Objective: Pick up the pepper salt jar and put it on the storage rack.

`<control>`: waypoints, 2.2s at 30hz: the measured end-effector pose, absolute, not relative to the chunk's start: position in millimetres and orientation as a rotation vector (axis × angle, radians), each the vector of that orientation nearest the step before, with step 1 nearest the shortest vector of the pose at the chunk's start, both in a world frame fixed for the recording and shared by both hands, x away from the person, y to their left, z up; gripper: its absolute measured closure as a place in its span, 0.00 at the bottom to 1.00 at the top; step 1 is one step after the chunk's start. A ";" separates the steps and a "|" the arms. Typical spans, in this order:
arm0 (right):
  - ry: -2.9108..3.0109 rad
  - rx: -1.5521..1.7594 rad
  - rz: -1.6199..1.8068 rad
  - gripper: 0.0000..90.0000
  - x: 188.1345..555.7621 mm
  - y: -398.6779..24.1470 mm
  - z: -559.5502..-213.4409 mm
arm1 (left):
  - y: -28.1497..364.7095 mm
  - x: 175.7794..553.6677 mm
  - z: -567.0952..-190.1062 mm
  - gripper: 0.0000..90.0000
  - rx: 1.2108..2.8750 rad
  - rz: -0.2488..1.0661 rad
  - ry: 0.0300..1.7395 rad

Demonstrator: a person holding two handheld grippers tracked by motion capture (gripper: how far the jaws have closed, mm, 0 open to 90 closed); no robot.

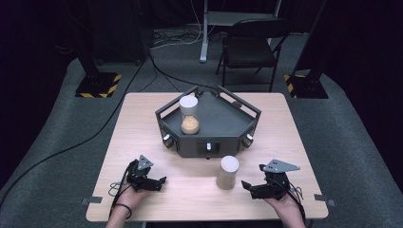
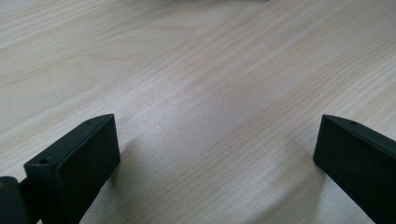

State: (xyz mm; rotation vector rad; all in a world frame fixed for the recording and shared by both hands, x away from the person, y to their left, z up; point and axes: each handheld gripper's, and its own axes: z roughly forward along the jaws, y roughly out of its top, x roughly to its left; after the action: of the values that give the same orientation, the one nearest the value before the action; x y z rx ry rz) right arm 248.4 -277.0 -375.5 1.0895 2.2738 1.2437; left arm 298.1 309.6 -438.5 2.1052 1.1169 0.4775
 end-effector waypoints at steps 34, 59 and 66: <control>2.355 0.980 1.309 0.26 285.4 -226.9 -378.5 | 309.4 297.9 -438.4 0.00 2.105 0.478 1.118; 2.374 0.983 1.176 0.37 280.8 -221.3 -339.3 | 309.4 297.9 -438.4 0.00 2.105 0.478 1.118; 2.359 0.971 1.178 0.37 278.9 -223.6 -323.0 | 309.2 297.8 -438.3 0.00 2.105 0.479 1.120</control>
State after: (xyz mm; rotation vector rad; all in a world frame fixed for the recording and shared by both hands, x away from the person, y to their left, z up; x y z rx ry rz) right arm 278.9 -223.6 -323.0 0.9707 2.3590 1.1776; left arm 297.8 309.2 -438.3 2.1048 1.1199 0.4791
